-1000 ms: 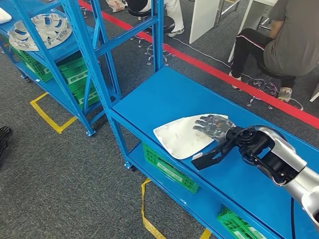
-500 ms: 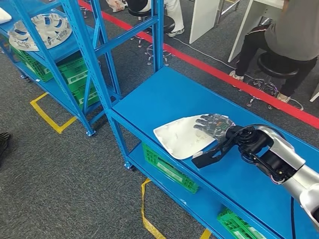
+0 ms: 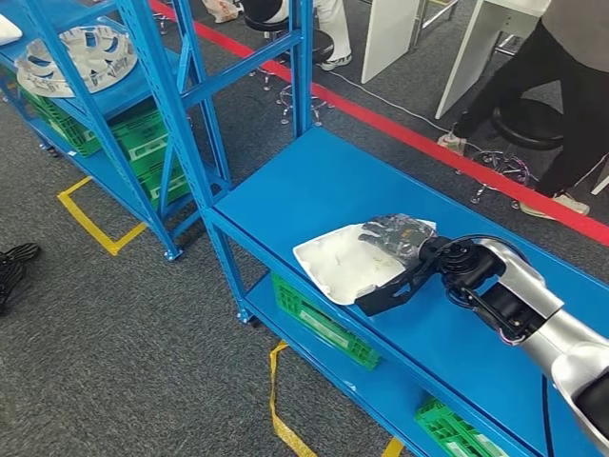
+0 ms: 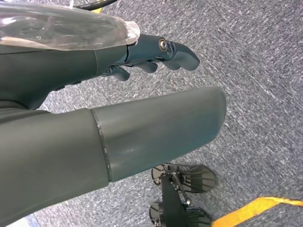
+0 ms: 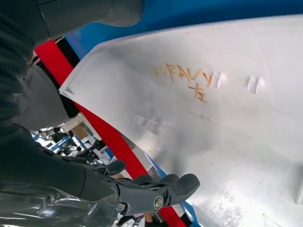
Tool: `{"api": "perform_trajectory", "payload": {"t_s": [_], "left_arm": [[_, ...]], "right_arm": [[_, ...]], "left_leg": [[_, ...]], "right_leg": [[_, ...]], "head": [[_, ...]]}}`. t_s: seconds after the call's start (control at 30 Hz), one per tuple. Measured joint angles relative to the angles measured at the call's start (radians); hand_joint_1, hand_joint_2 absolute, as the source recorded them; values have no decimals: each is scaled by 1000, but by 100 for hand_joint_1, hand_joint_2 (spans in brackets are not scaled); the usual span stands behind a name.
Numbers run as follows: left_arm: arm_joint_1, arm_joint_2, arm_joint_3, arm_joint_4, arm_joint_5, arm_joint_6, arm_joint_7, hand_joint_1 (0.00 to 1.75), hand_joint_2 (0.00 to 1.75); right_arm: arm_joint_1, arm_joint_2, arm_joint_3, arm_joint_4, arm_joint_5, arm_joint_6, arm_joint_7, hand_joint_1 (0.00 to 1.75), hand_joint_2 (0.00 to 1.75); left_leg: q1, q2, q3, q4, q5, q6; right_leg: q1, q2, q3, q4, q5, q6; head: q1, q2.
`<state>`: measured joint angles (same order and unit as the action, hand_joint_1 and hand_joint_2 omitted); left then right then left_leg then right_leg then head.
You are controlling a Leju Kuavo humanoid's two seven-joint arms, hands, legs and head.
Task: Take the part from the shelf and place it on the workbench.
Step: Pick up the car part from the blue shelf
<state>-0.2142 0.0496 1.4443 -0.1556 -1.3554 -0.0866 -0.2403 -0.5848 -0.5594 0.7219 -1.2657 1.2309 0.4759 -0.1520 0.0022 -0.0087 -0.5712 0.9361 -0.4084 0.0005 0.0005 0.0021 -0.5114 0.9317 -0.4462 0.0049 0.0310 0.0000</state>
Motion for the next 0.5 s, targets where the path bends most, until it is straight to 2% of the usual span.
{"api": "perform_trajectory", "payload": {"t_s": [0.5], "left_arm": [[2,0,0,0,3,2,1,0,0]], "right_arm": [[-46,75,23,150,9,-56,-21,0,175]], "left_leg": [[0,0,0,0,0,0]], "right_leg": [[0,0,0,0,0,0]], "head": [[0,0]]}}
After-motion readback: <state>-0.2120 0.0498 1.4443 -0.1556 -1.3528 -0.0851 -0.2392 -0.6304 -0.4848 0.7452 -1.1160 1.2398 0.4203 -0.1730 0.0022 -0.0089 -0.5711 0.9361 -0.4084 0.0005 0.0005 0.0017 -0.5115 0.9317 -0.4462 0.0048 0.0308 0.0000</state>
